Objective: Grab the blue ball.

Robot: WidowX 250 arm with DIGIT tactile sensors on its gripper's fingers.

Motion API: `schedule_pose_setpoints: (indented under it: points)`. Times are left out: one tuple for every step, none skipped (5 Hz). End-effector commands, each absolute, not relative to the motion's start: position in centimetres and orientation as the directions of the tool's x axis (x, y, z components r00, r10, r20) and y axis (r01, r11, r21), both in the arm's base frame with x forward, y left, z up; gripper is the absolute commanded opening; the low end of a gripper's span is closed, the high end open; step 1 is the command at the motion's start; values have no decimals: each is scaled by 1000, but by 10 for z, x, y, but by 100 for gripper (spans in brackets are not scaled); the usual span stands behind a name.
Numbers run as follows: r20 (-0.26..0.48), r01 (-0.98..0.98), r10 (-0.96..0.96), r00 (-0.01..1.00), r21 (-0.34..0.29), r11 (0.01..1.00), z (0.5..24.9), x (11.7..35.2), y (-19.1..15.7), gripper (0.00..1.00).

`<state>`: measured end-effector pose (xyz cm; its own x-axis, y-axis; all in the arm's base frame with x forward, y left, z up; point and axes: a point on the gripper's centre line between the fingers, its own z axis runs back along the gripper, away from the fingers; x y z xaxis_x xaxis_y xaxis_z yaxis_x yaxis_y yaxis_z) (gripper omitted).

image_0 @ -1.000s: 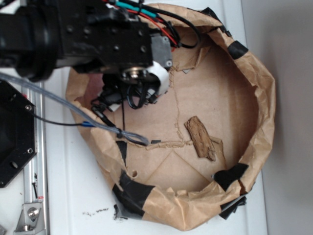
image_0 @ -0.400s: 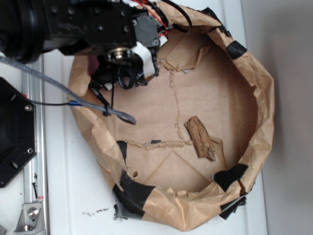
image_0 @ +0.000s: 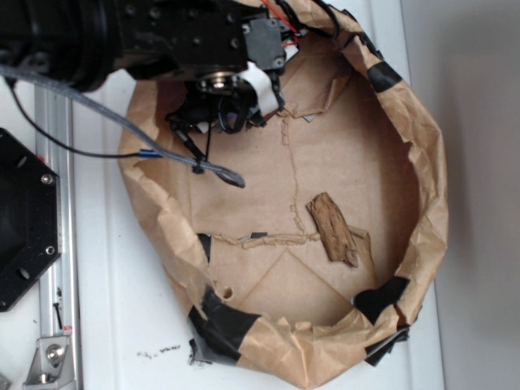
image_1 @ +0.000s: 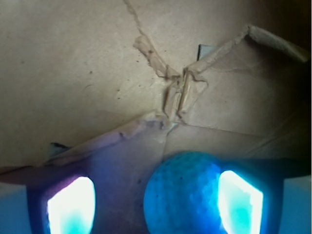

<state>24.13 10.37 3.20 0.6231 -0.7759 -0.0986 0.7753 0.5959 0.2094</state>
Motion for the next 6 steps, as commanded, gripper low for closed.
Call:
schedule_pose_setpoints:
  points:
    - [-86, 728, -729, 679, 207, 654, 25, 237, 106, 0]
    - [-102, 725, -720, 686, 185, 664, 15, 230, 109, 0]
    - [-110, 725, -718, 687, 176, 667, 11, 228, 110, 0]
    - [-109, 723, -716, 689, 174, 669, 11, 227, 111, 0]
    - [-108, 725, -719, 687, 176, 666, 13, 226, 110, 0]
    - [-109, 728, -722, 683, 185, 661, 15, 227, 109, 0]
